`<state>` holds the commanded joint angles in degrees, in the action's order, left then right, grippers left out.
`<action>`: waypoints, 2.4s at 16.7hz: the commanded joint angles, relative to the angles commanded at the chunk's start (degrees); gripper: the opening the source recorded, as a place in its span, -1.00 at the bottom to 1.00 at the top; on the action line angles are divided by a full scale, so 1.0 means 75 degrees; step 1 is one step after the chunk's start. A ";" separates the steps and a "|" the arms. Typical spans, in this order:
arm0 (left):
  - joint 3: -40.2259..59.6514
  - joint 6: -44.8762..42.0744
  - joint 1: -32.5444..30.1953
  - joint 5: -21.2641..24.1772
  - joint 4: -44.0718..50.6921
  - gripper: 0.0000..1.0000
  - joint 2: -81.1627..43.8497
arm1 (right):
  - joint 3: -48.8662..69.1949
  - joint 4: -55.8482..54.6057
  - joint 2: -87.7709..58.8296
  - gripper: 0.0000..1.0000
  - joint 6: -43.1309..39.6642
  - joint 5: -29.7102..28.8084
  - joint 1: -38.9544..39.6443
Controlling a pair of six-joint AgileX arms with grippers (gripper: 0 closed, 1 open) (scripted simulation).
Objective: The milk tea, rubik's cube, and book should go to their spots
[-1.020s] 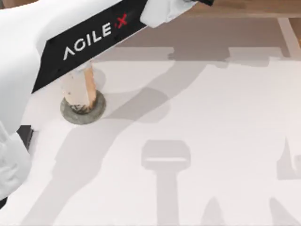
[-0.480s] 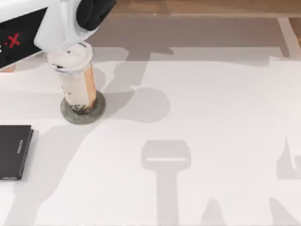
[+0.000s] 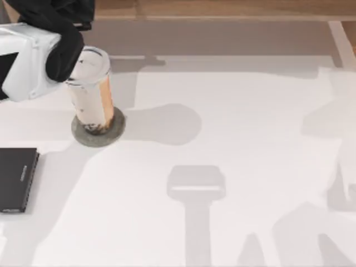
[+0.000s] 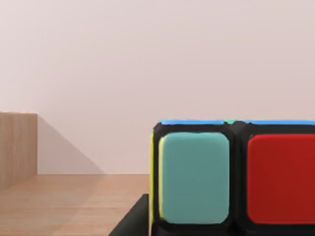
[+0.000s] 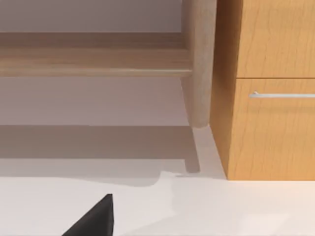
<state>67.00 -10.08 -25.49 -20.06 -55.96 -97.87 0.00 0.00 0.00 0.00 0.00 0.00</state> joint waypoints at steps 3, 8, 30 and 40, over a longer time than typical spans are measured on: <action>-0.0043 -0.0023 0.0021 -0.0006 -0.0042 -1.00 -0.0011 | 0.0000 0.0000 0.0000 1.00 0.0000 0.0000 0.0000; 0.0270 -0.0029 -0.0059 0.0088 -0.0031 -1.00 -0.0087 | 0.0000 0.0000 0.0000 1.00 0.0000 0.0000 0.0000; 0.3936 0.0279 0.0645 0.0590 0.1630 -0.25 -0.2424 | 0.0000 0.0000 0.0000 1.00 0.0000 0.0000 0.0000; 0.3936 0.0279 0.0645 0.0590 0.1630 1.00 -0.2424 | 0.0000 0.0000 0.0000 1.00 0.0000 0.0000 0.0000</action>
<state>96.52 -7.99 -20.65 -15.64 -43.74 -116.05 0.00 0.00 0.00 0.00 0.00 0.00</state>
